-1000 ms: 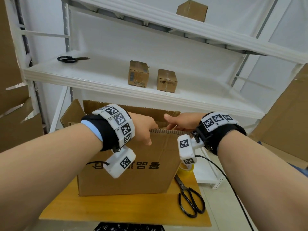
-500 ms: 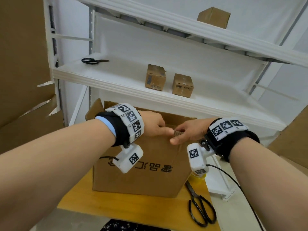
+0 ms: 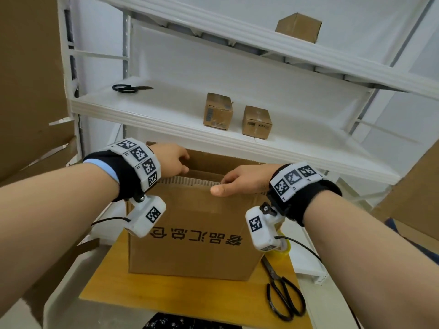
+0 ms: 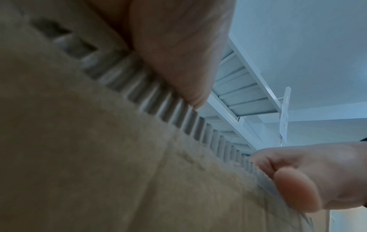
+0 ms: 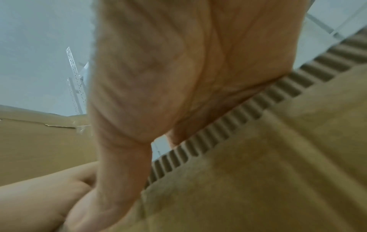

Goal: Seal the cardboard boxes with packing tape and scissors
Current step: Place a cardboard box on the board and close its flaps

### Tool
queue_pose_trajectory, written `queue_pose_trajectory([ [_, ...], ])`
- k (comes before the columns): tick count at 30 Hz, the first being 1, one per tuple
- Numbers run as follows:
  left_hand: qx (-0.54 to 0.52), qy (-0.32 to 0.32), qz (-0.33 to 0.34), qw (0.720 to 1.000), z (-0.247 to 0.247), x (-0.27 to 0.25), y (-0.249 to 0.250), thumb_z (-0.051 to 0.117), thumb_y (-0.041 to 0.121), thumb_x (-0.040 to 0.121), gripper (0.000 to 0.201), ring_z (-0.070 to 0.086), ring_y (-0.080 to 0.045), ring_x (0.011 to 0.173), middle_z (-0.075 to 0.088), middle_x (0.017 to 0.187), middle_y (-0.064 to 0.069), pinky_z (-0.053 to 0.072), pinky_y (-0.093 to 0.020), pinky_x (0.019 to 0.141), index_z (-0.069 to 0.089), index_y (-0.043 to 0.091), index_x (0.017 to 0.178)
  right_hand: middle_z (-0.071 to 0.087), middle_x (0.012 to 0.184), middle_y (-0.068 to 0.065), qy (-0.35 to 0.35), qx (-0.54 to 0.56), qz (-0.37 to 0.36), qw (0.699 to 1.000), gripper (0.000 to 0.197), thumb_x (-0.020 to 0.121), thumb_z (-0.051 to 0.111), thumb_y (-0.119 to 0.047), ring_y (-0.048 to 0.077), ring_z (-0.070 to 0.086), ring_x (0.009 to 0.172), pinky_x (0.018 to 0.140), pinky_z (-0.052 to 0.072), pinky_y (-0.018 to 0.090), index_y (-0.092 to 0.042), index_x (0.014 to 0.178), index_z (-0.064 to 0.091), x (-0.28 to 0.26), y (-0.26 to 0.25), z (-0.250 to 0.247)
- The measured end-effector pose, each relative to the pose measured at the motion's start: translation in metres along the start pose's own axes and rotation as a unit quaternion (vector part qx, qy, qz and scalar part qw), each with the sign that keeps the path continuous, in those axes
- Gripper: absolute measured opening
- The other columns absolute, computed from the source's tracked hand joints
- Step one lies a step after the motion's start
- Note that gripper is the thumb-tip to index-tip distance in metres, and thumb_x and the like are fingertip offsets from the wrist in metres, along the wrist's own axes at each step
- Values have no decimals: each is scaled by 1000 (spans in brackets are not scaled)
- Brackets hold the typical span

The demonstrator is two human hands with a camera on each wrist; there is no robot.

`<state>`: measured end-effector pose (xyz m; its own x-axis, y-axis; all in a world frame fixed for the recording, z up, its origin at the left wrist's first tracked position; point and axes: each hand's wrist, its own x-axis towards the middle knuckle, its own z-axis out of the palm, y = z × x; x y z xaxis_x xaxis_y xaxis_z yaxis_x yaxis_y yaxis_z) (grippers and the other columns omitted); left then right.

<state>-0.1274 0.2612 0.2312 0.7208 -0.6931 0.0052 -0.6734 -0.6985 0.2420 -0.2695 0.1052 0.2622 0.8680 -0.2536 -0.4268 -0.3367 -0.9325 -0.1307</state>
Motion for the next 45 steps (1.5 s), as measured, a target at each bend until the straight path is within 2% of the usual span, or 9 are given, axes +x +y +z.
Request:
queue_pose_trajectory([
  [7,83,41,-48,995,-9,-6,-18,50,42,94,27,44,-24,125,56,102,10,31,-46,101,59,42,119,57,140,0,-2,12,9,1000,82,83,46,-79,20,54,127,114,35,46,-22,140,54,5,-8,7],
  [11,26,27,-30,999,-13,-8,-25,54,28,96,32,56,-21,116,61,126,0,43,-31,92,60,26,128,57,139,-1,8,31,22,999,84,80,47,-81,20,53,127,113,35,45,-22,139,56,6,-4,7],
  [16,61,10,-24,998,-9,-6,-23,54,16,95,46,55,-21,118,55,135,0,46,-30,92,50,27,139,56,141,-1,12,41,26,999,86,77,48,-83,21,51,130,113,34,45,-22,138,57,9,-2,8],
  [20,91,-15,-23,995,-9,-4,-22,52,12,91,65,45,-24,132,42,149,-1,44,-33,100,31,31,150,43,154,3,19,85,39,995,105,69,23,-94,25,36,144,119,22,52,-26,144,51,8,-2,7],
  [23,68,-35,-21,997,-12,-2,-23,49,5,90,69,42,-23,135,38,152,0,44,-33,103,31,33,150,42,154,4,42,81,50,995,92,83,19,-85,26,37,143,119,23,51,-23,142,52,10,-1,4],
  [30,-28,-81,-4,996,-31,-2,-46,63,-1,86,72,62,-13,92,55,117,9,57,-29,77,43,42,140,48,149,2,7,93,29,995,83,84,45,-78,24,45,137,116,31,46,-20,143,52,10,8,1],
  [34,-90,-96,-2,991,-41,-14,-63,65,-6,83,69,67,-13,75,64,101,3,55,-23,60,52,43,131,66,120,-8,-29,122,11,992,62,85,52,-73,8,60,104,96,45,36,-29,127,64,9,14,2],
  [39,-121,-40,18,992,-38,-16,-72,69,13,88,52,54,-8,94,56,123,4,44,-26,87,57,45,127,60,136,-3,-25,91,-6,996,72,81,49,-74,17,54,125,114,34,41,-24,131,63,13,9,7],
  [45,-115,-77,48,989,-39,-16,-61,71,11,85,57,55,-14,116,46,142,12,44,-32,100,56,46,128,64,113,-14,-44,82,-20,995,69,73,56,-75,15,55,119,111,37,42,-32,126,65,14,10,7],
])
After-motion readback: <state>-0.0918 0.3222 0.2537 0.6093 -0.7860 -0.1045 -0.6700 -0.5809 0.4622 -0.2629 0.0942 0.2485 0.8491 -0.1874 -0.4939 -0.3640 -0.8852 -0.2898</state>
